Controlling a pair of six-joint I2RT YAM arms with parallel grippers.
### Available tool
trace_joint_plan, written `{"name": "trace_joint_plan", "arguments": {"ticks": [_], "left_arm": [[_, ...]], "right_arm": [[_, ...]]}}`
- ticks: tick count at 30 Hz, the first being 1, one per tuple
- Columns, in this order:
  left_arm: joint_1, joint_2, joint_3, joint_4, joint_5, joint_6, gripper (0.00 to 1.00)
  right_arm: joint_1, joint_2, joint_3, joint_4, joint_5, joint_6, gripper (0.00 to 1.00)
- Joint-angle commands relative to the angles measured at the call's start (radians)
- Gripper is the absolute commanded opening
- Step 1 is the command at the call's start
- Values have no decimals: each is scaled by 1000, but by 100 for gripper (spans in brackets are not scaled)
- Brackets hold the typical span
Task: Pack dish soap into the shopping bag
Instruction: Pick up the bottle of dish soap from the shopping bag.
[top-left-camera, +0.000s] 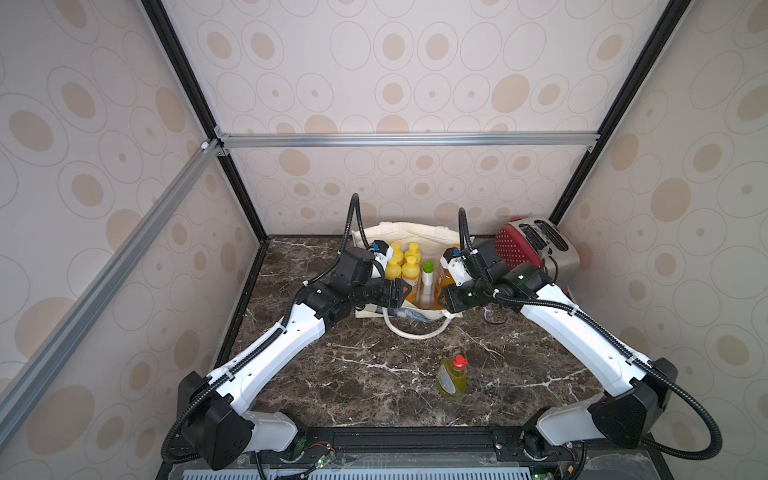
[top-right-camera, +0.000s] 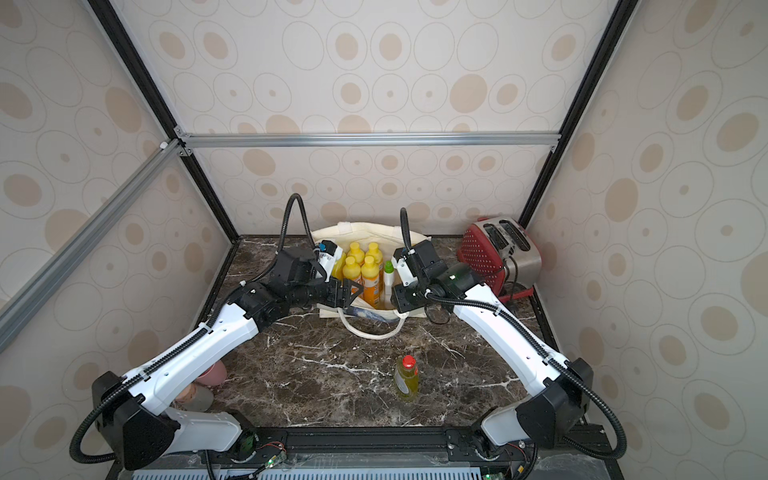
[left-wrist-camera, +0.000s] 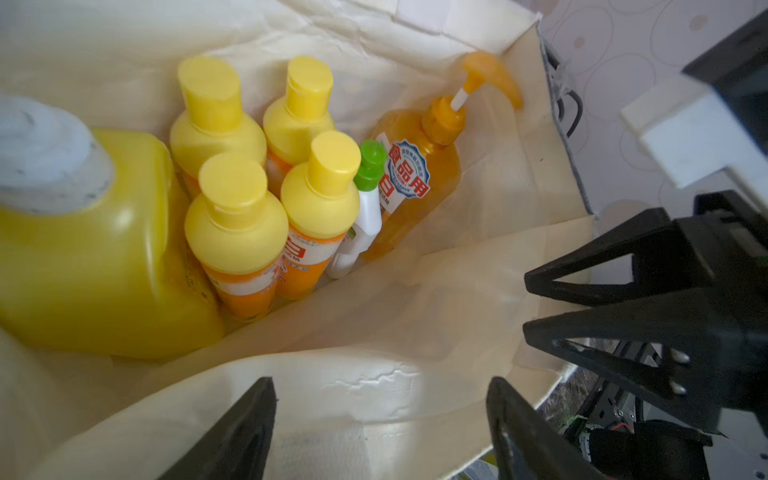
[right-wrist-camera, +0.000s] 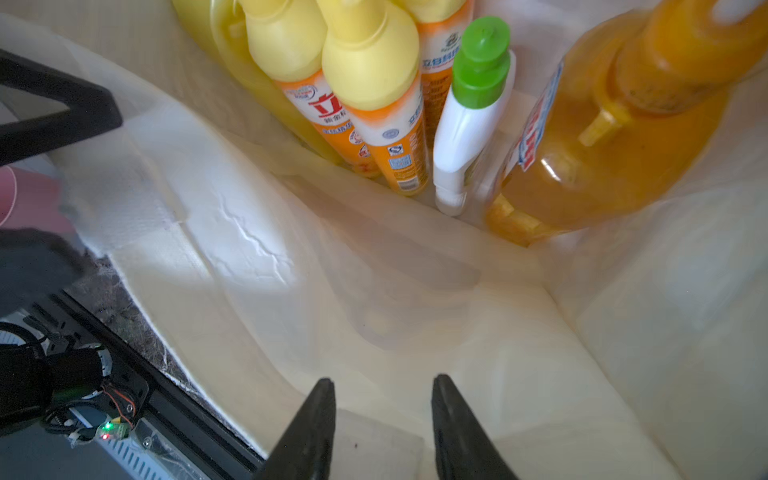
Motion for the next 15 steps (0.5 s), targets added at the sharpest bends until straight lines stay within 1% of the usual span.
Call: {"name": "trace_joint_plan", "arguments": {"ticks": [1,4,7,10,15], "left_arm": [[-32,-9,-30,5,28,5,76],[-40,-23,-66,7,27,-1,76],[-42,-33,-86,8,27,1,75],[-45,-37,-95,8,29,2,75],[-46,-46,-111,8,25,0,73]], "right_arm": [[14,-1,-39,-42,-9,14,41],[14,3,-46,-38,-3,15,40],[15,3,-19,-18,16,15,40],[12,30,57,1,48,-1,42],[10,164,246,-34,107,-48,45]]}}
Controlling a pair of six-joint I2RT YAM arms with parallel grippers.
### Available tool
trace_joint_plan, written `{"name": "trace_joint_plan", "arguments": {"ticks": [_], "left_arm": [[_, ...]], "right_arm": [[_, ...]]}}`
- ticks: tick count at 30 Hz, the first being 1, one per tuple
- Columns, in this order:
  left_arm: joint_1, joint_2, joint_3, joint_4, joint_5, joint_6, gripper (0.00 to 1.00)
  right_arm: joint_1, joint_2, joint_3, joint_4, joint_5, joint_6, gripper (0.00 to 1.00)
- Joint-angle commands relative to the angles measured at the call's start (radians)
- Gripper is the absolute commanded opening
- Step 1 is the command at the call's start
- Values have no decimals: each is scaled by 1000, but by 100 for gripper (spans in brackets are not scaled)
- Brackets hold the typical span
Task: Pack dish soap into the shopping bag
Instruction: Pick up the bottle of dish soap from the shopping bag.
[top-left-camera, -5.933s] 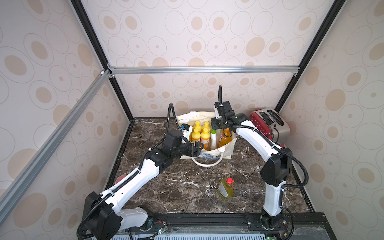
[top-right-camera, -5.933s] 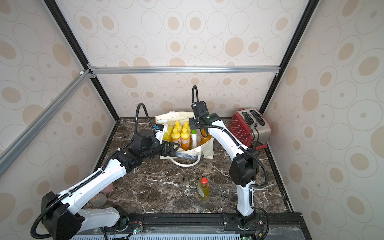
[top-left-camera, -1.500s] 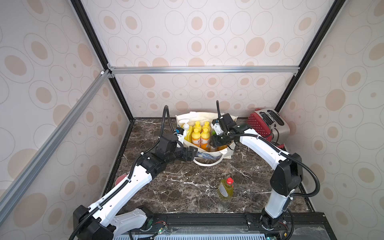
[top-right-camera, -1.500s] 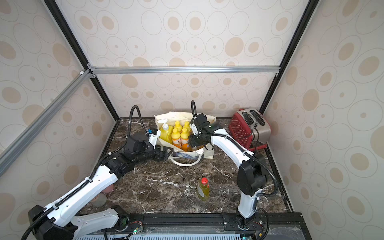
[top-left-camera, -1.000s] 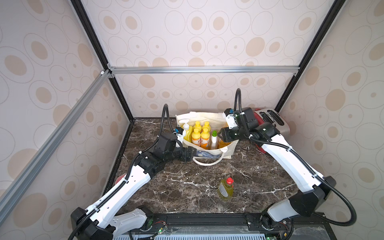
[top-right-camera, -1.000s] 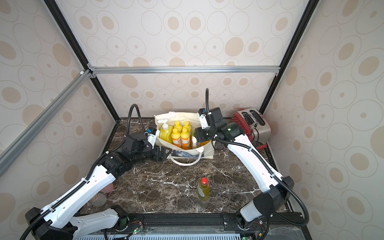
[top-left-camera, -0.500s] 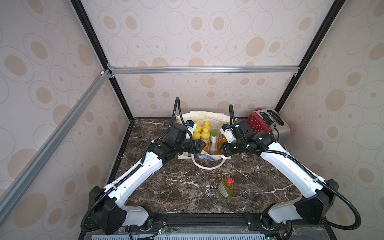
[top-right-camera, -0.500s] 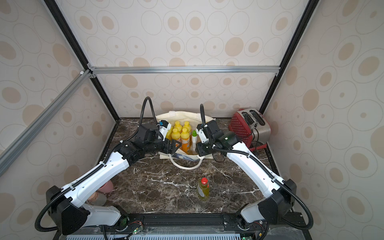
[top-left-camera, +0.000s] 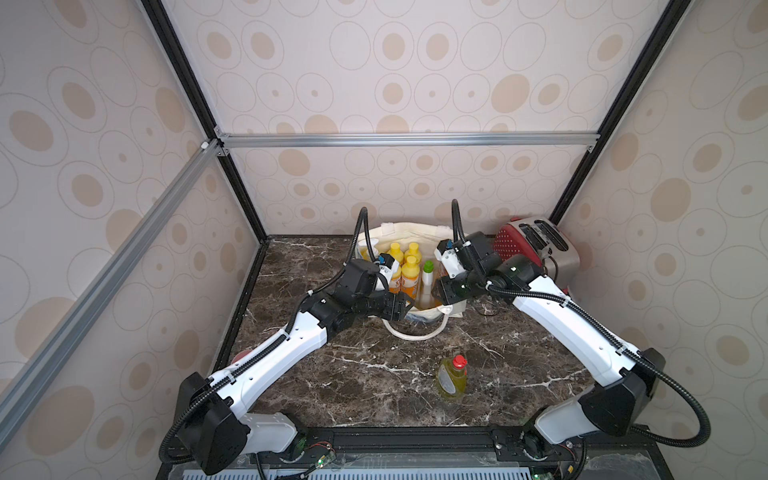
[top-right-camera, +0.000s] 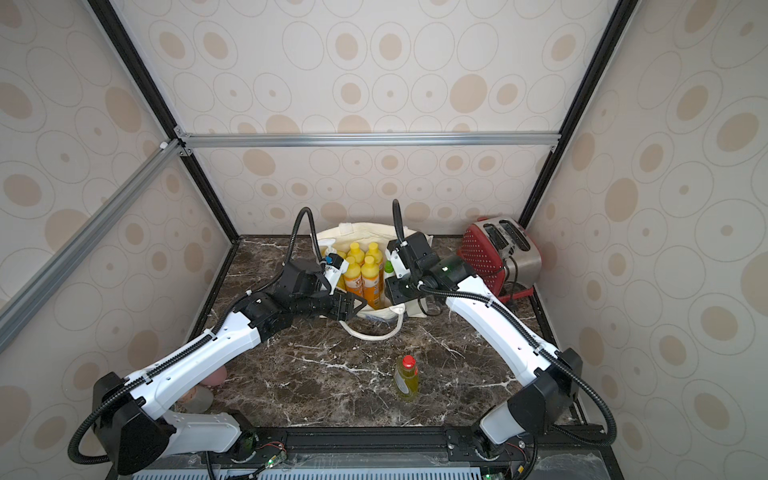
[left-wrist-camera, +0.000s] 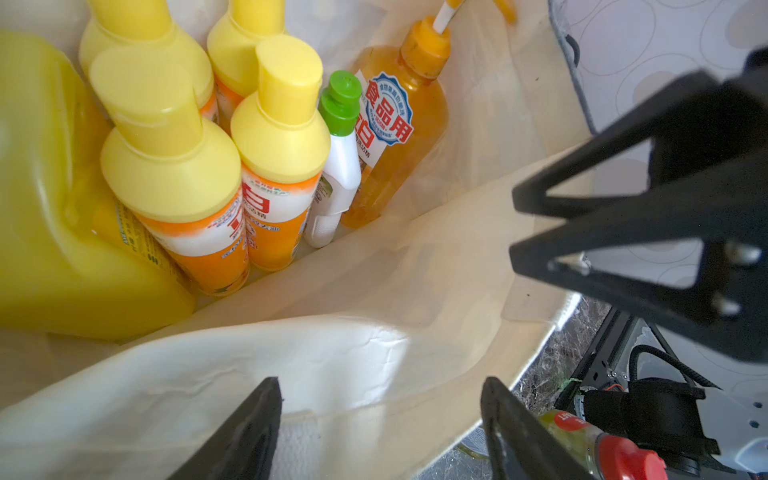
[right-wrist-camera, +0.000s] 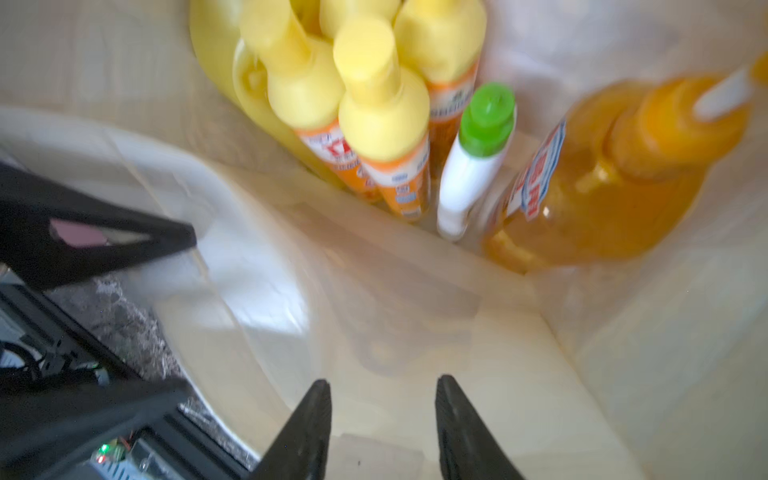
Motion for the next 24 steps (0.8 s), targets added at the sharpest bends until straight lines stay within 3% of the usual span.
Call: {"name": "trace_joint_plan", "arguments": {"ticks": [1,8,24], "left_arm": [[-10,-19,-24,-27,7,1,73],[-13,-33,-51,-25,7,3,73],[-13,-39,-61,-25,19,12,73]], "right_arm": [[-2,87,110,-32,70,-37,46],[-8,257,258,-82,209,-40,48],[-40,384,283,32,223,-22,47]]}}
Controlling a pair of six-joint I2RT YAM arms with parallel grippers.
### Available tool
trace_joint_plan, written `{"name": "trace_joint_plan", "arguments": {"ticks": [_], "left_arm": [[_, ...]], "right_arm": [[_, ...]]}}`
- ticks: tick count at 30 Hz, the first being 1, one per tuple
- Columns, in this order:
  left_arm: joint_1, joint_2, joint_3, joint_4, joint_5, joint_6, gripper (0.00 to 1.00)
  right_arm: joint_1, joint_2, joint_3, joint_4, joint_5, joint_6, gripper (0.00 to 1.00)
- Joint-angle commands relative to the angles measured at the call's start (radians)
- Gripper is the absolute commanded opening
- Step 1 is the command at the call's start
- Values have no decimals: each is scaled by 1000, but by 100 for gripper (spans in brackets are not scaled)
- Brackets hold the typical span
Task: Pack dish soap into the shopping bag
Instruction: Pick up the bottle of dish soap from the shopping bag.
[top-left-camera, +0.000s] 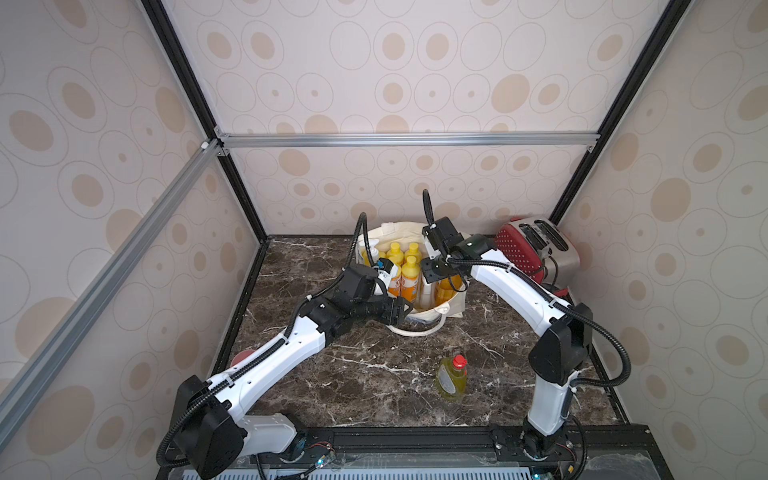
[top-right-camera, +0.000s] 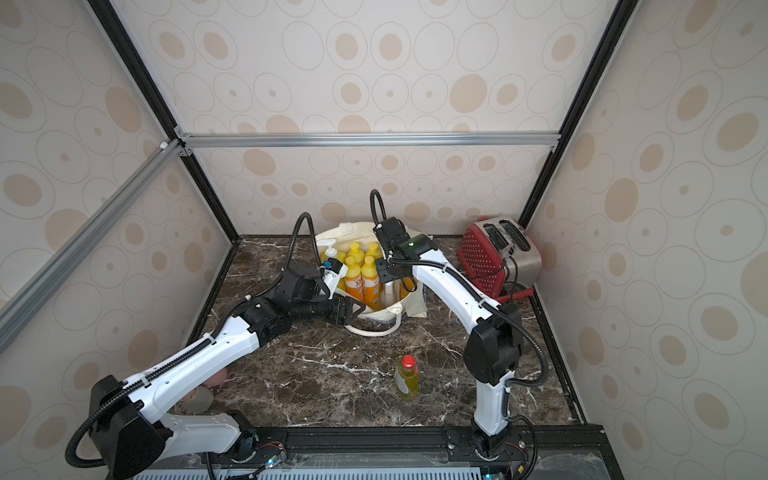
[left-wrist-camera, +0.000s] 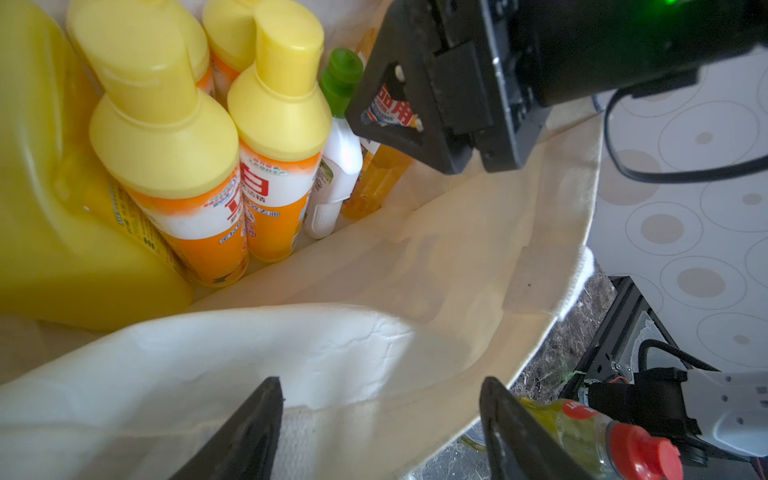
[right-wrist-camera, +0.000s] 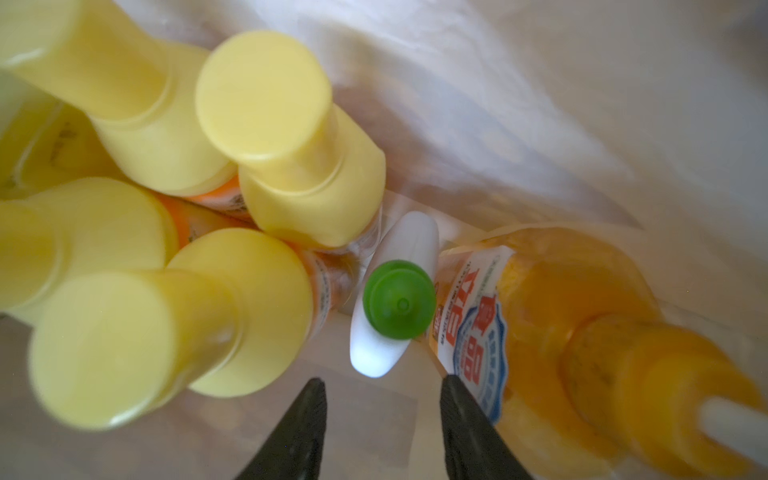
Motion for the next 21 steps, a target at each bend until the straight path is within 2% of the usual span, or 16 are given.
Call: {"name": "trace_joint_plan", "arguments": {"ticks": [1,7,18,21], "left_arm": [[-11,-13,-8,-47,15,13,73],[-11,-7,-4,-47,16,14,73],[-11,-3,-7,-50,13,16,73],[-10,-3,-5,-52,11,16,73]], "right_arm": [[-6,27,36,17,24,1,47],[-30,51,39,55,15,0,44],[-44,141,81,77,-23,13,44],[-44,148,90,77,-28,17,38]]}}
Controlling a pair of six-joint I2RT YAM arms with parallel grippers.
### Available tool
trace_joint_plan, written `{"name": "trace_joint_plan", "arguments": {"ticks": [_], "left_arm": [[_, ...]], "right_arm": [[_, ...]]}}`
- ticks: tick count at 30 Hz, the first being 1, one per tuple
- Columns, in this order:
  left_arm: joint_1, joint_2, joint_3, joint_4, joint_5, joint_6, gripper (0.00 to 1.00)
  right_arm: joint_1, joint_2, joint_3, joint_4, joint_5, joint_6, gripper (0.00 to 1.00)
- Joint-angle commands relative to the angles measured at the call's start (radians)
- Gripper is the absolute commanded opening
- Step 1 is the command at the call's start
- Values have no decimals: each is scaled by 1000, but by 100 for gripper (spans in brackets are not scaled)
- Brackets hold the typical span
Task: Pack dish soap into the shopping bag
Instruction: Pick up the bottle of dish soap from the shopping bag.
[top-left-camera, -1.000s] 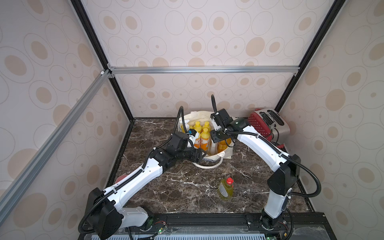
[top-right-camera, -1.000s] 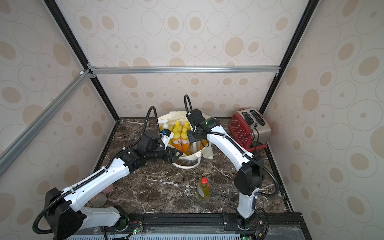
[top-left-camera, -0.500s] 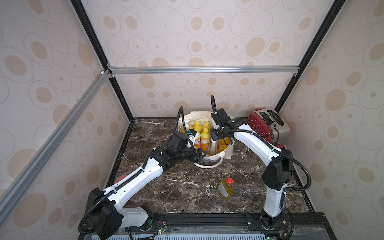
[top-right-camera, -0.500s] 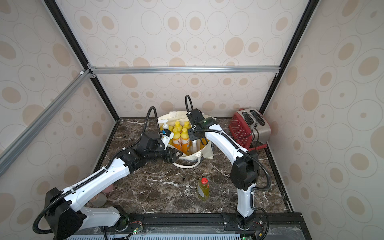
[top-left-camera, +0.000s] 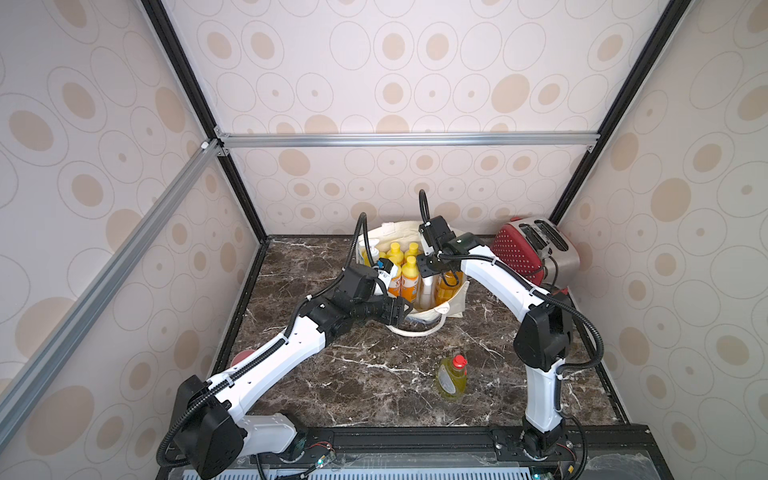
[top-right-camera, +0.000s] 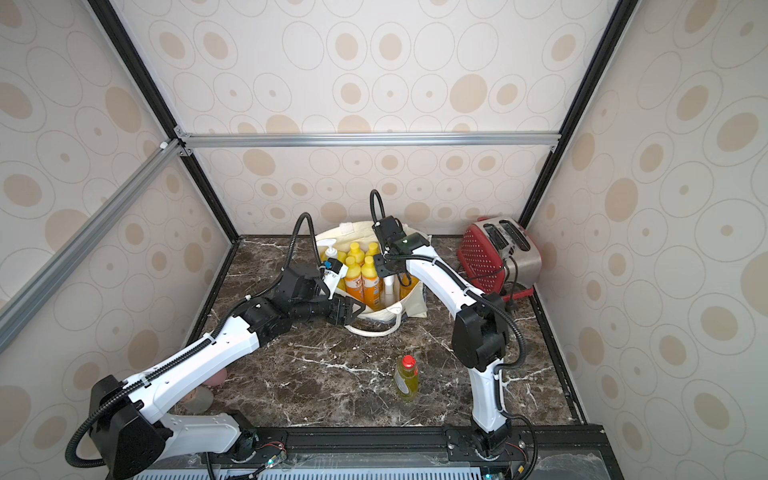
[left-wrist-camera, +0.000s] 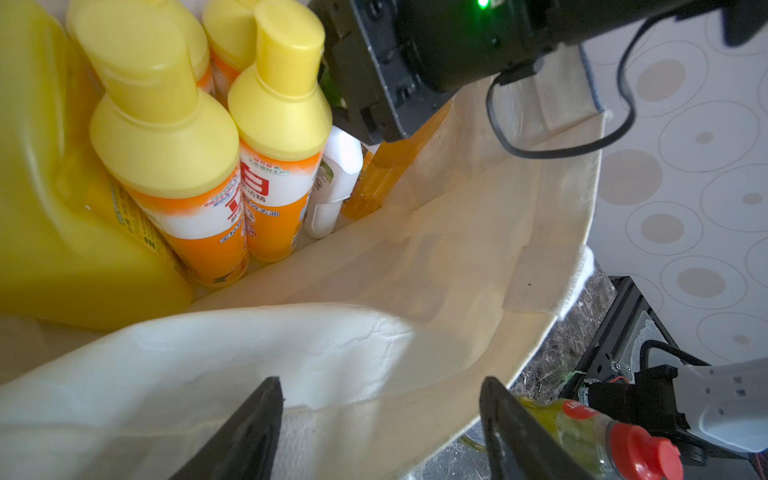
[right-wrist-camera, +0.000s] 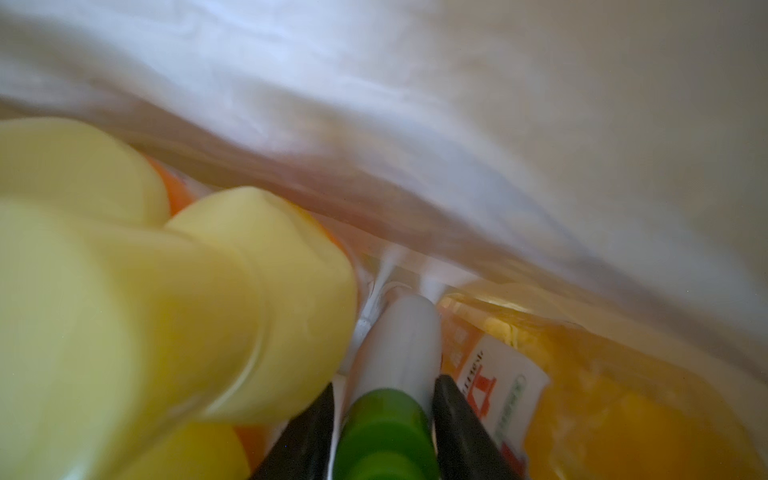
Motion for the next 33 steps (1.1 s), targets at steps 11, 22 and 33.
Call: {"name": "trace_joint_plan", "arguments": {"ticks": [11,22,33], "left_arm": [[-11,-2,-9,-51,9,18,74],[-12,1,-7,-50,10,19,74],[-11,1,-7,-50,13,16,73]], "right_arm": [[-7,-20,65,-27,35,-22,10],[-8,-26,180,-62,114,-66,6],[-26,35,258,-10,178,-15,5]]}}
